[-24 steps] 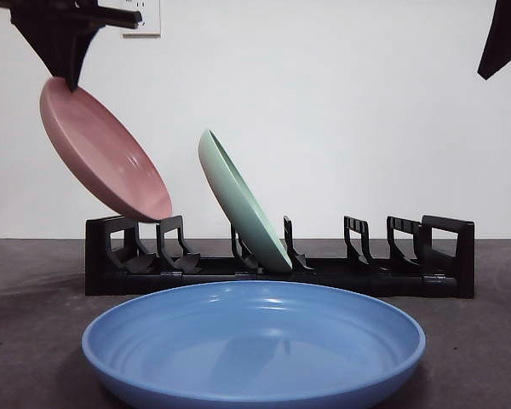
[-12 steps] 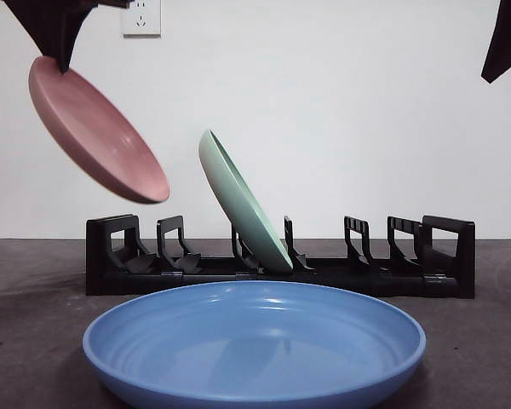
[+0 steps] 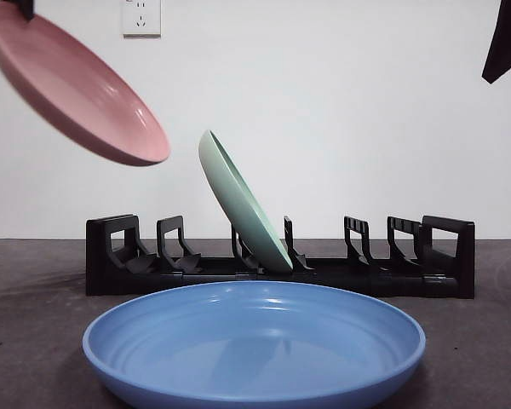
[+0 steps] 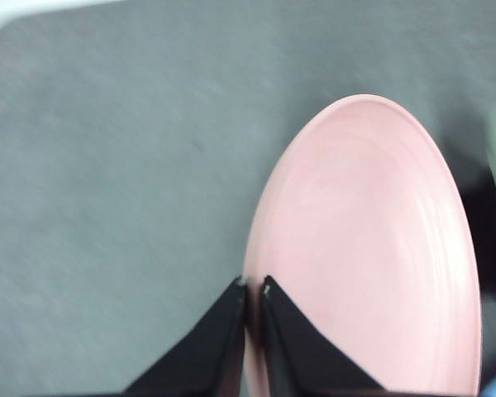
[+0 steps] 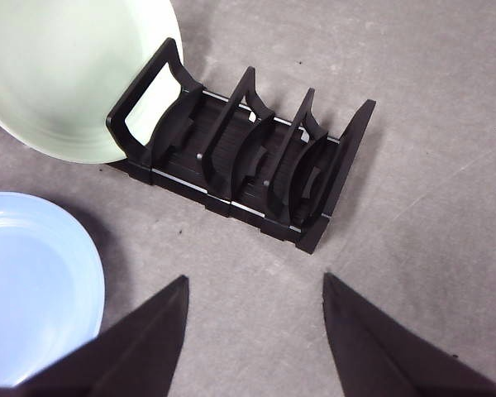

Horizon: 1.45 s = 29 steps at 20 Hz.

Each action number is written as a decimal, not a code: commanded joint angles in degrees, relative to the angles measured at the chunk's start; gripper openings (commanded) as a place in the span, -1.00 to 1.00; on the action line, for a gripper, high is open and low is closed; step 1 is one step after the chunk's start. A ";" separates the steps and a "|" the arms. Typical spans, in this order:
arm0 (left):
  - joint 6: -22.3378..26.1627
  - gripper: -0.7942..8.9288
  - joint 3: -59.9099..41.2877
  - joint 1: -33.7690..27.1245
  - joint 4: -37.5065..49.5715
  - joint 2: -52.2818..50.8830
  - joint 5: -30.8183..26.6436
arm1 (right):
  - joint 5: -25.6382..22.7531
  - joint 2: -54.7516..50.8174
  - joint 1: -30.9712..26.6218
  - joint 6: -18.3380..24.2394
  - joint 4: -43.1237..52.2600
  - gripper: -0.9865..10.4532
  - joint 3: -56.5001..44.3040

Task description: Place the plate

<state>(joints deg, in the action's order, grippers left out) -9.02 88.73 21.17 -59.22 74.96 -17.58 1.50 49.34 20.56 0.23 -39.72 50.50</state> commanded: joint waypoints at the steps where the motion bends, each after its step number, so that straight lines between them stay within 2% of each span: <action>1: -4.02 -0.80 -8.61 1.07 4.11 -7.67 1.68 | -0.04 0.42 0.20 0.66 0.15 -0.37 1.01; 7: -11.28 -0.80 -26.77 2.60 5.33 -26.51 6.62 | -0.04 0.39 0.20 0.66 0.02 -0.37 1.01; 11: -16.68 -0.81 -34.29 2.60 6.51 -33.51 14.45 | -0.04 0.39 0.20 0.66 0.02 -0.37 1.01; 14: -19.19 -0.81 -37.83 2.86 8.81 -34.80 18.49 | -0.04 0.39 0.20 0.66 0.00 -0.37 1.01; 19: -22.93 -0.81 -43.65 4.83 14.40 -34.82 22.01 | -0.04 0.39 0.20 0.66 -0.26 -0.37 1.01; 29: -28.76 -0.81 -50.93 12.35 27.30 -28.81 21.94 | -0.04 0.39 0.20 0.66 -0.57 -0.37 1.01</action>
<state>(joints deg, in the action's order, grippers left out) -36.38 37.56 33.15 -33.01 45.78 4.25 1.50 49.34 20.56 0.23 -40.53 50.50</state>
